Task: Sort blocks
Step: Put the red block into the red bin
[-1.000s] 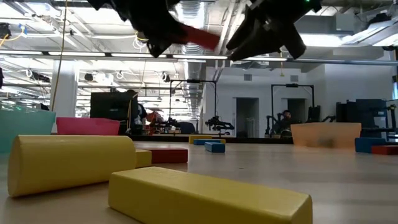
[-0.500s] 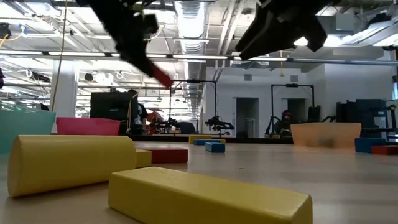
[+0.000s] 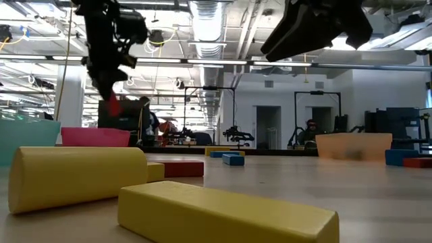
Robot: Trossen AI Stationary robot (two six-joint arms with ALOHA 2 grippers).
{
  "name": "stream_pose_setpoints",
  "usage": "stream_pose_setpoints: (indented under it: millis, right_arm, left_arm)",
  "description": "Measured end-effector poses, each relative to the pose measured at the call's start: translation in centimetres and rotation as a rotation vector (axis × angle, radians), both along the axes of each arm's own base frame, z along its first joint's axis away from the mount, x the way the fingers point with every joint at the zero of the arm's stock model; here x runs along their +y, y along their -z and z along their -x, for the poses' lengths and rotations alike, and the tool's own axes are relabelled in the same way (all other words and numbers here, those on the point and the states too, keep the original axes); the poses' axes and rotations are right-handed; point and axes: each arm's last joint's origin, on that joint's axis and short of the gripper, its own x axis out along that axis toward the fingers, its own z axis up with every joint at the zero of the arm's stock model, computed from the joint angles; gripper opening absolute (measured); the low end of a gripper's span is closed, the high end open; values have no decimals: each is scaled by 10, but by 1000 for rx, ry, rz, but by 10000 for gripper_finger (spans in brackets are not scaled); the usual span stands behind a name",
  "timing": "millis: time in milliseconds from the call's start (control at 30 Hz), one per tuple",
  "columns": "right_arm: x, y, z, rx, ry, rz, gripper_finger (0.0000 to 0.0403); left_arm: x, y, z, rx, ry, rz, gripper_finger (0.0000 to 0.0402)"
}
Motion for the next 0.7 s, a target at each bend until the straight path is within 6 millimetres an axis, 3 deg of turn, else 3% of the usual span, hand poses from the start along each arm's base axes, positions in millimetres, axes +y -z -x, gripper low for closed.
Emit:
stream_pose_setpoints:
  millis: [433, 700]
  right_arm:
    - [9, 1, 5, -13, -5, -38, 195]
    - [14, 4, 12, 8, 15, -67, 195]
  left_arm:
    - [45, 30, 19, 105, -153, 174, 62]
    - [54, 36, 20, 113, -167, 182, 144]
